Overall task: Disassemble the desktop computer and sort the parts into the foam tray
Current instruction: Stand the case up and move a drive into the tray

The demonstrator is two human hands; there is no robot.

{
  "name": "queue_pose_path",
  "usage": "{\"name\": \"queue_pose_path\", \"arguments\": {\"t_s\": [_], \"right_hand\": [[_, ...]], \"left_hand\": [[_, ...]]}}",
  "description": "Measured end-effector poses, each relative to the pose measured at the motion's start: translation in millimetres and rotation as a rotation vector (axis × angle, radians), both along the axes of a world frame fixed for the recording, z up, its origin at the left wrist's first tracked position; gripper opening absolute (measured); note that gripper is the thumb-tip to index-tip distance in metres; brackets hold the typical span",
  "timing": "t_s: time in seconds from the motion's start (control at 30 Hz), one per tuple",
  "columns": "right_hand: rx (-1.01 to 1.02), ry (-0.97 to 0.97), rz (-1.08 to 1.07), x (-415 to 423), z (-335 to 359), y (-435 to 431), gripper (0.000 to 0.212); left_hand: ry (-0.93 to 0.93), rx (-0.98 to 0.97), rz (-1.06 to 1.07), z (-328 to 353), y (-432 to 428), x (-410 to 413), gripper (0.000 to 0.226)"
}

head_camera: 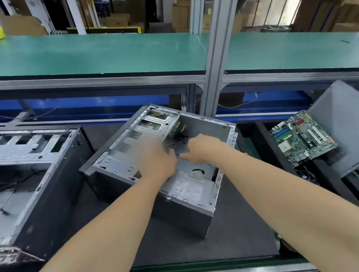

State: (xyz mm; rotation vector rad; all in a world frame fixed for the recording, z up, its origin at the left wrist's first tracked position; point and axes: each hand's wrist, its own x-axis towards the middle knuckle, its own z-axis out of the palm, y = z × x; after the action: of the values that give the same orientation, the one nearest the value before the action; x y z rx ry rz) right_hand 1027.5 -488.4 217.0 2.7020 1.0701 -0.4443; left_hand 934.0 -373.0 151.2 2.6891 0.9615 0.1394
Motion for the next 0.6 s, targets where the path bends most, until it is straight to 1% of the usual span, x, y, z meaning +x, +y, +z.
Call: {"name": "queue_pose_path", "arguments": {"t_s": [0.07, 0.13, 0.23, 0.33, 0.4, 0.5, 0.6], "right_hand": [[0.166, -0.069, 0.001, 25, -2, -3, 0.045], [0.293, -0.073, -0.022, 49, -8, -7, 0.037], [0.351, -0.108, -0.057, 81, -21, -12, 0.044], [0.299, -0.074, -0.068, 105, -31, -15, 0.053], [0.245, -0.046, -0.072, 116, -35, -13, 0.054], [0.189, -0.087, -0.061, 122, -41, -7, 0.044], [0.112, -0.168, -0.047, 119, -47, -7, 0.034]], "left_hand": [[-0.014, -0.043, 0.087, 1, -19, 1, 0.078], [-0.015, -0.094, 0.171, 3, -36, 4, 0.087], [0.026, -0.101, 0.233, 3, -54, 10, 0.098], [0.022, -0.03, 0.25, 2, -61, 13, 0.098], [0.017, 0.007, 0.253, 1, -61, 13, 0.097], [0.03, 0.034, 0.249, -1, -60, 15, 0.098], [0.06, 0.055, 0.245, -4, -58, 18, 0.099]]}}
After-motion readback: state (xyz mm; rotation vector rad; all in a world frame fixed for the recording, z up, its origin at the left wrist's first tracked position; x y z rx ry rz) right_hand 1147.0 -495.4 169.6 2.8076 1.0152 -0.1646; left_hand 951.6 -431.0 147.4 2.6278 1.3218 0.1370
